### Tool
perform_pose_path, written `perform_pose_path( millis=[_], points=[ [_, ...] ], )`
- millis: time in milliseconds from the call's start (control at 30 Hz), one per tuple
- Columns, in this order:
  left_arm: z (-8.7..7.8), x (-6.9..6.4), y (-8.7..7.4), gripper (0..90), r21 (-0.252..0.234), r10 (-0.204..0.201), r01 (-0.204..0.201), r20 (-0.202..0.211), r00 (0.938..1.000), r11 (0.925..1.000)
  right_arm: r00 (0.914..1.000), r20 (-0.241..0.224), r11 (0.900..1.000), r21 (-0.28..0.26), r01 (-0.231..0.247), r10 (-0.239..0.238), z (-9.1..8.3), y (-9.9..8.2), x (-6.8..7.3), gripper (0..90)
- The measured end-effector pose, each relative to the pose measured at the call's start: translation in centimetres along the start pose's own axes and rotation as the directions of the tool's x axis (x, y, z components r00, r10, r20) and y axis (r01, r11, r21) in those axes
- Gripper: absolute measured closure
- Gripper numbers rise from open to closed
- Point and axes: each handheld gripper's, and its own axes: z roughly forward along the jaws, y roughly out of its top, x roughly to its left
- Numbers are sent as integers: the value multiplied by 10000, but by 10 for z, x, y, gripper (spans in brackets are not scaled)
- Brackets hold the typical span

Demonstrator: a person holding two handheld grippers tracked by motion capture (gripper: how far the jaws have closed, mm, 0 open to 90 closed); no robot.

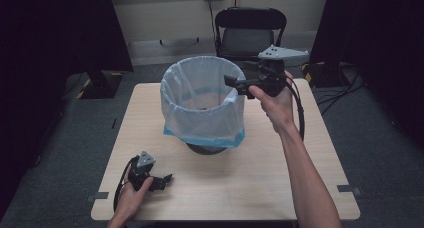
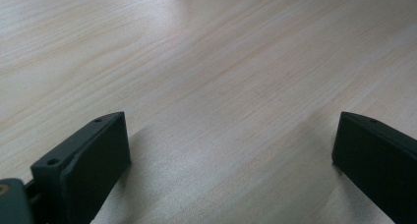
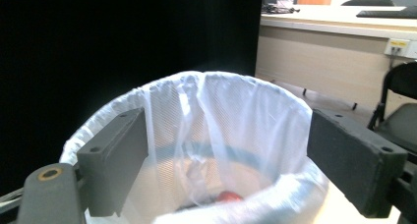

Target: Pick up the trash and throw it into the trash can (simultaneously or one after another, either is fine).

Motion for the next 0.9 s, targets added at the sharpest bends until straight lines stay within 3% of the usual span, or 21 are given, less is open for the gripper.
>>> perform_pose_path(
  millis=[200, 600, 900],
  points=[
    [0, 0, 0, 3, 5, -3, 3, -5, 10000, 10000, 9995, 266, 9998, 15, -174, 174, -11, -8, -6, 164],
    [0, 0, 0, 3, 24, 5, -5, -25, 10000, 10000, 9981, 590, 9998, -103, -152, 158, -31, -20, -5, 164],
    [0, 0, 0, 3, 17, 0, 0, -15, 10000, 10000, 9956, 932, 9995, 280, -159, 132, -45, -37, -5, 183]
  ],
)
